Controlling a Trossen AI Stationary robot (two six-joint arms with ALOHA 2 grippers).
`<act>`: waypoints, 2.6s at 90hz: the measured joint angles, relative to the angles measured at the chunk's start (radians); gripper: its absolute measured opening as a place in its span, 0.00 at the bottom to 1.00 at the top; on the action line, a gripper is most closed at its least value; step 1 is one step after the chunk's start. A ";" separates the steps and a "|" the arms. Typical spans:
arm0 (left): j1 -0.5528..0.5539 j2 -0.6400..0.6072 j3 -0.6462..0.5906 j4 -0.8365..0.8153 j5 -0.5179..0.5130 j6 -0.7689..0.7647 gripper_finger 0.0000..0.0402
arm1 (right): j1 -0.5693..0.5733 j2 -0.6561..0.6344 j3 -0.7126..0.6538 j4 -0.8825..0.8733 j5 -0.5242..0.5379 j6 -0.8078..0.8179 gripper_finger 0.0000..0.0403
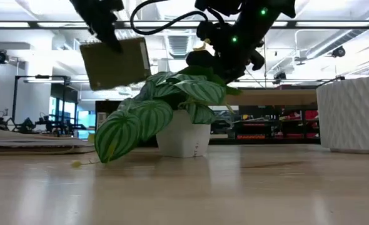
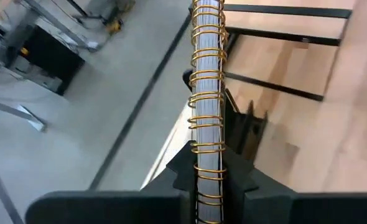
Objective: Stock shelves
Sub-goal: Remove the green notebook from the black mesh bookshelf
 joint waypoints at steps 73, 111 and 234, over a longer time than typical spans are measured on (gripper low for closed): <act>-0.257 -0.003 -0.242 -0.240 0.199 -0.303 0.04 | -0.028 0.000 0.000 0.109 0.000 -0.171 0.06; -0.667 -0.003 -0.449 -0.177 -0.174 -0.433 0.04 | -0.037 0.000 0.000 0.132 0.000 -0.168 0.06; -0.752 0.121 -0.446 -0.219 0.022 -0.569 0.31 | -0.041 0.007 0.000 0.149 -0.008 -0.168 0.07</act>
